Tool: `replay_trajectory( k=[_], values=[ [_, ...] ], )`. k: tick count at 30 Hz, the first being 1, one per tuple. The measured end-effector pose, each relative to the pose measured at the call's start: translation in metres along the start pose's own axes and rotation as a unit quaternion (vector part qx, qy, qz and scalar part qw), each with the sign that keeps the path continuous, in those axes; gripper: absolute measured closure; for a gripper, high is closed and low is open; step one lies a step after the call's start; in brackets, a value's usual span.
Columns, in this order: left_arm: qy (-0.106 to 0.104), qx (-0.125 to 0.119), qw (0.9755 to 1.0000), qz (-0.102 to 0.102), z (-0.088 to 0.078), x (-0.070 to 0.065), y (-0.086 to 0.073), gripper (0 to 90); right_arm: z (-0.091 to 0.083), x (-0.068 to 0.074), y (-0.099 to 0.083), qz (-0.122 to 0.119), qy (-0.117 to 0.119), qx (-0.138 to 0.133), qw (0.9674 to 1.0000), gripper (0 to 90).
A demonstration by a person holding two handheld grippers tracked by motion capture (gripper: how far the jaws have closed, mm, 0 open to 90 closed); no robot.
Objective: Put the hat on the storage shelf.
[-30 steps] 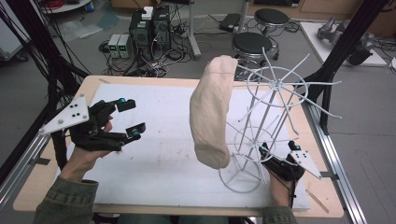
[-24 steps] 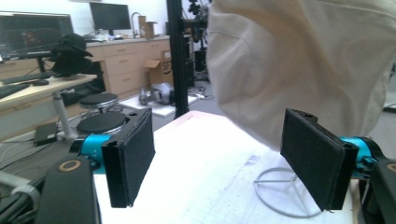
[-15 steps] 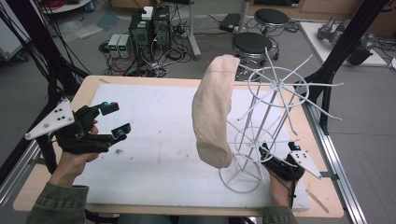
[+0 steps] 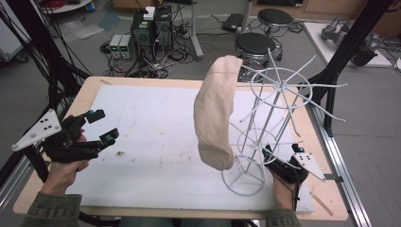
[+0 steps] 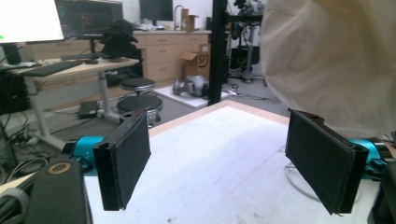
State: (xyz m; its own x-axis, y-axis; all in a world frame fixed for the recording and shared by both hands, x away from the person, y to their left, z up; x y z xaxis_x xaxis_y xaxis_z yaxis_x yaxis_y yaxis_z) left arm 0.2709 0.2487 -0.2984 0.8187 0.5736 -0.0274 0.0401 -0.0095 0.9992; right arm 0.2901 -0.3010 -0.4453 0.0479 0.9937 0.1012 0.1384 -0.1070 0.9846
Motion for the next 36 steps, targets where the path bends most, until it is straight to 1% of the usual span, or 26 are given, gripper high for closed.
replay_trajectory(
  k=[5, 10, 13, 17, 20, 22, 25, 27, 28, 30, 32, 33, 34, 35, 36],
  values=[
    [0.025, 0.001, 0.9997, -0.003, -0.008, 0.006, -0.007, 22.3, 0.0, 0.0, 0.0, -0.001, -0.002, 0.001, 1.0, 1.6],
    [0.047, 0.004, 0.9988, -0.013, -0.014, 0.011, -0.017, 21.6, 0.0, 0.0, 0.0, 0.0, -0.001, 0.002, 1.0, 1.6],
    [0.064, 0.002, 0.9977, -0.022, -0.019, 0.016, -0.025, 21.6, 0.0, 0.0, 0.0, 0.0, -0.001, 0.002, 1.0, 1.6],
    [0.094, 0.0, 0.9951, -0.033, -0.025, 0.022, -0.033, 21.5, 0.0, 0.0, -0.001, -0.001, -0.001, 0.003, 1.0, 1.6],
    [0.119, 0.002, 0.9924, -0.032, -0.03, 0.023, -0.04, 21.5, 0.0, 0.0, -0.001, -0.001, -0.002, 0.002, 1.0, 1.6],
    [0.128, 0.001, 0.9911, -0.035, -0.032, 0.024, -0.044, 21.5, 0.0, 0.0, -0.001, 0.0, -0.001, 0.002, 1.0, 1.6],
    [0.149, -0.005, 0.9879, -0.041, -0.038, 0.026, -0.053, 21.4, 0.0, 0.0, -0.001, -0.001, -0.001, 0.002, 1.0, 1.6],
    [0.165, -0.011, 0.9851, -0.047, -0.042, 0.028, -0.059, 21.5, 0.0, 0.0, -0.001, -0.001, -0.001, 0.002, 1.0, 1.6],
    [0.175, -0.015, 0.9833, -0.049, -0.044, 0.03, -0.063, 21.5, 0.0, 0.0, -0.001, 0.0, -0.001, 0.003, 1.0, 1.6],
    [0.195, -0.024, 0.9788, -0.057, -0.049, 0.034, -0.071, 21.7, 0.0, 0.0, -0.001, -0.001, -0.001, 0.002, 1.0, 1.6],
    [0.216, -0.034, 0.9736, -0.066, -0.054, 0.037, -0.079, 21.9, 0.0, 0.0, -0.001, -0.001, 0.0, 0.002, 1.0, 1.7],
    [0.228, -0.046, 0.9702, -0.068, -0.057, 0.039, -0.083, 21.9, 0.0, 0.0, -0.001, -0.001, 0.0, 0.003, 1.0, 1.6],
    [0.237, -0.051, 0.9677, -0.069, -0.059, 0.04, -0.085, 22.0, 0.0, 0.0, -0.001, -0.001, 0.0, 0.003, 1.0, 1.6],
    [0.251, -0.058, 0.9634, -0.074, -0.063, 0.042, -0.09, 22.5, 0.0, 0.0, -0.001, -0.001, 0.0, 0.003, 1.0, 1.6],
    [0.26, -0.064, 0.9604, -0.077, -0.066, 0.043, -0.093, 22.5, 0.0, 0.0, -0.001, -0.001, 0.0, 0.002, 1.0, 1.6]
  ],
)
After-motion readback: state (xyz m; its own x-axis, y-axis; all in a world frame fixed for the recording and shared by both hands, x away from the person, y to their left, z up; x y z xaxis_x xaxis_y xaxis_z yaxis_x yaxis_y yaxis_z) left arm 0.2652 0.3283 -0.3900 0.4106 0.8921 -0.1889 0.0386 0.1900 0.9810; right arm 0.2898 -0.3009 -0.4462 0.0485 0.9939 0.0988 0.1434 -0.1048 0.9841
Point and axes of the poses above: each handheld gripper's, and its own axes: z roughly forward along the jaws, y roughly out of its top, x roughly to its left, the point moved 3 cm from there along z, roughly forward along the jaws, and after that the axes turned 8 degrees about -y, right-handed, at the moved point
